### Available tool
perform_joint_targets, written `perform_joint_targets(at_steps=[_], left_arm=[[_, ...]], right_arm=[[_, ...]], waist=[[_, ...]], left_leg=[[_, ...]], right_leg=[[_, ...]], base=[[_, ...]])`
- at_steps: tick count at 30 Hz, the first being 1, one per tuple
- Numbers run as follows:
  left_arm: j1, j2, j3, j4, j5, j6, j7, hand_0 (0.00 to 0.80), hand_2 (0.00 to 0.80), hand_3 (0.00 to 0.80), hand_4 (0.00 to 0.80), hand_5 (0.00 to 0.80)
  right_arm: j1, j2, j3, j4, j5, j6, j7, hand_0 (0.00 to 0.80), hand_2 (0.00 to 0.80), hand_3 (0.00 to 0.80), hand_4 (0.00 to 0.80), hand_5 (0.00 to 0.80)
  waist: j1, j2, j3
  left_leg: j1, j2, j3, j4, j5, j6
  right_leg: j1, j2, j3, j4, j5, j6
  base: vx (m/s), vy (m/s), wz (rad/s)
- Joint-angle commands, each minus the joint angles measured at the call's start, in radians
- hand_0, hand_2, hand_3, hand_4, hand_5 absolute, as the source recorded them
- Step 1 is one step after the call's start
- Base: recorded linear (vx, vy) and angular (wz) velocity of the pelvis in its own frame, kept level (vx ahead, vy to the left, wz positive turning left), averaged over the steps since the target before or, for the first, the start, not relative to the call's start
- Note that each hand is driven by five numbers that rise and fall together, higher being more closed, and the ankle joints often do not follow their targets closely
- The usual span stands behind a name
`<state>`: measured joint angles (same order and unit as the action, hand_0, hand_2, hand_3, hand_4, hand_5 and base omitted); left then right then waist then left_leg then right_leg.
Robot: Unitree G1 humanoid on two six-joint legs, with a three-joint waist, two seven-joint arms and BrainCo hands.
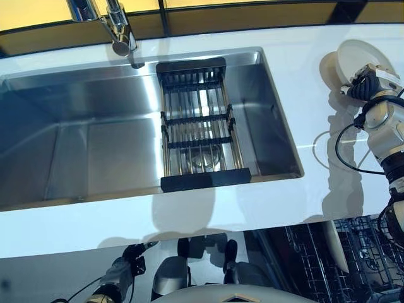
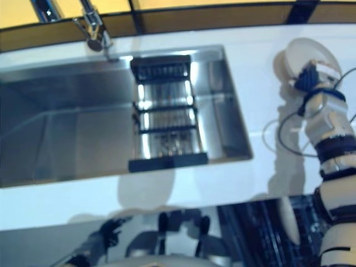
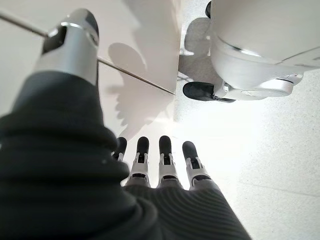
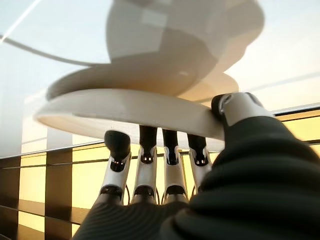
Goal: Take plates into dishwasher
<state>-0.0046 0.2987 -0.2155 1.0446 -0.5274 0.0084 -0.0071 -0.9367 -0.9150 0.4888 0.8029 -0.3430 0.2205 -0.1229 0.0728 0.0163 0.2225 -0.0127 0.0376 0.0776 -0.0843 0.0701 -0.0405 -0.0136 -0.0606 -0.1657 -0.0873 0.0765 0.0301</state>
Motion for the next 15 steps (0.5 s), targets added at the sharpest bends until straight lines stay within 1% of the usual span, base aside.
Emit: perform_joint_targets(at_steps=[1, 3, 6, 11, 15], left_arm=[[-0.052, 0.018, -0.063, 0.003, -0.025, -0.028, -0.002, 0.0, 0.0, 0.0, 0.0, 0.0], [-0.044, 0.017, -0.061, -0.002, -0.02, -0.029, -0.003, 0.0, 0.0, 0.0, 0.0, 0.0], [-0.032, 0.017, -0.06, -0.008, -0.015, -0.029, -0.002, 0.0, 0.0, 0.0, 0.0, 0.0], [-0.017, 0.017, -0.053, -0.016, -0.008, -0.021, -0.004, 0.0, 0.0, 0.0, 0.0, 0.0], [-0.009, 0.012, -0.041, -0.003, -0.005, -0.019, -0.001, 0.0, 0.0, 0.0, 0.0, 0.0]], right_arm=[[-0.032, -0.023, 0.106, 0.06, 0.01, 0.001, -0.023, 0.8, 0.8, 0.8, 0.8, 0.8], [-0.024, -0.035, 0.098, 0.043, 0.014, 0.012, -0.06, 0.8, 0.8, 0.8, 0.8, 0.8], [-0.005, -0.051, 0.079, 0.017, 0.022, 0.029, -0.083, 0.8, 0.8, 0.8, 0.8, 0.8], [0.021, -0.08, 0.052, -0.024, 0.036, 0.022, -0.086, 0.8, 0.8, 0.8, 0.8, 0.8], [0.059, -0.119, 0.009, -0.075, 0.09, 0.009, -0.082, 0.8, 0.8, 0.8, 0.8, 0.8]], waist=[[0.03, -0.032, 0.017], [0.029, -0.035, 0.013], [0.025, -0.04, 0.003], [0.017, -0.05, -0.017], [0.0, -0.068, -0.048]], left_leg=[[0.003, 0.022, -0.039, -0.003, -0.043, -0.022], [0.007, 0.023, -0.038, -0.003, -0.044, -0.023], [0.016, 0.023, -0.034, -0.003, -0.048, -0.023], [0.033, 0.025, -0.026, -0.003, -0.055, -0.024], [0.056, 0.03, -0.013, -0.003, -0.066, -0.025]], right_leg=[[-0.016, -0.108, 0.037, 0.008, 0.03, 0.122], [-0.012, -0.107, 0.037, 0.008, 0.029, 0.122], [-0.003, -0.106, 0.038, 0.006, 0.027, 0.123], [0.011, -0.104, 0.042, 0.004, 0.024, 0.124], [0.028, -0.097, 0.056, 0.002, 0.018, 0.123]], base=[[0.0, 0.0, 0.0], [0.0, 0.0, 0.0], [0.0, 0.0, 0.0], [0.04, 0.021, 0.0], [0.052, 0.02, -0.02]])
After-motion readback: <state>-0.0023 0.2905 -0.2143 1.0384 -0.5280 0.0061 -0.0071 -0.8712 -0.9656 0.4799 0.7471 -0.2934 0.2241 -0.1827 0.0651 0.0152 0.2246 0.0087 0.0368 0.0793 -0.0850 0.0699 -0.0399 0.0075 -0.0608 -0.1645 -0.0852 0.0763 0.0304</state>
